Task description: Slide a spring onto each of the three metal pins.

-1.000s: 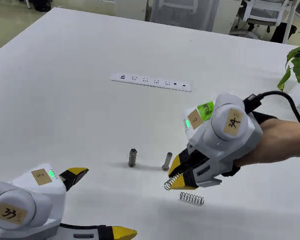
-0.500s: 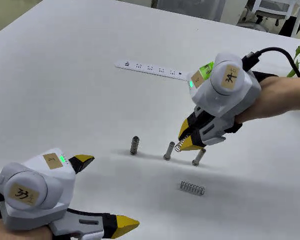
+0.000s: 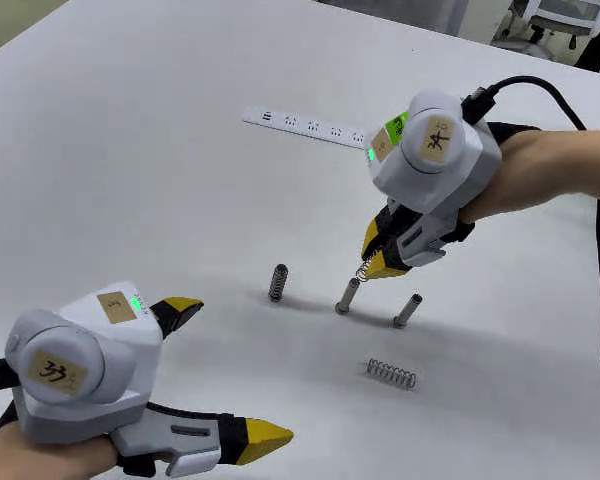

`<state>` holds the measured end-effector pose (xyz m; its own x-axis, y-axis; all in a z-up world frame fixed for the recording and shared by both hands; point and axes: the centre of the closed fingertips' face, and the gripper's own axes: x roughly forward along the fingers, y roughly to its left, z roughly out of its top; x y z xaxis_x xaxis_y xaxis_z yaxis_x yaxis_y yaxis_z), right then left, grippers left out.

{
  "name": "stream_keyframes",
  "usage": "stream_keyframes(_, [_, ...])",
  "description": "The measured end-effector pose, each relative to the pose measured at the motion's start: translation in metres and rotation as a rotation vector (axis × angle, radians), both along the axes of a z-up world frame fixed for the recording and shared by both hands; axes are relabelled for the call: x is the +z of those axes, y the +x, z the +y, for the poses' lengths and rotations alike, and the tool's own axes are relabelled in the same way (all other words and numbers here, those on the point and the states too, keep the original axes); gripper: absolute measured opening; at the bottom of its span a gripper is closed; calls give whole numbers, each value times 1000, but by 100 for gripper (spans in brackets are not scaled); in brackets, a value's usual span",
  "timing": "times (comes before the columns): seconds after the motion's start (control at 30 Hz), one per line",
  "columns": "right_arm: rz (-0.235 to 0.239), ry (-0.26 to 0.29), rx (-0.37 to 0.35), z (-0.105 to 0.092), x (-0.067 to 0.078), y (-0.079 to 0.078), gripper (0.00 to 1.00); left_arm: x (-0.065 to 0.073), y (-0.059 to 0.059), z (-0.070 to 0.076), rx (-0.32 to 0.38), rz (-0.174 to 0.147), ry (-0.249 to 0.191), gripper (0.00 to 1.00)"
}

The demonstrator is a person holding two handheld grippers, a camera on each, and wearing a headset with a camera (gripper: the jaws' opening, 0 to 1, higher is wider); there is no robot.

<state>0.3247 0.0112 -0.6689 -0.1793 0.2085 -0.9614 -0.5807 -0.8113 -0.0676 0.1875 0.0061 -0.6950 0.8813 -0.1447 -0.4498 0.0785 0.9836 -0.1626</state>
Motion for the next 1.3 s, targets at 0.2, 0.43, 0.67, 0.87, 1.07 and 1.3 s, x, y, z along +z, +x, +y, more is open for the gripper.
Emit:
stream_keyframes(0.2, [-8,-15,14,-1,-4,0,12,0,-2,1,5,2,-4,100])
stream_keyframes(0.43, [-13,-32,24,-3,-8,0,12,-3,-4,4,4,10,-7,100])
stream_keyframes(0.67, [-17,-33,33,-1,-10,-1,12,-5,-5,4,3,14,-10,100])
stream_keyframes(0.87, [-13,-35,33,1,-12,-1,12,-6,-6,3,2,17,-16,100])
stream_keyframes(1.07, [-18,-48,40,0,-16,0,12,-8,-6,3,1,21,-23,100])
stream_keyframes(1.3, [-22,-58,45,1,-20,0,12,-10,-7,3,2,25,-26,100])
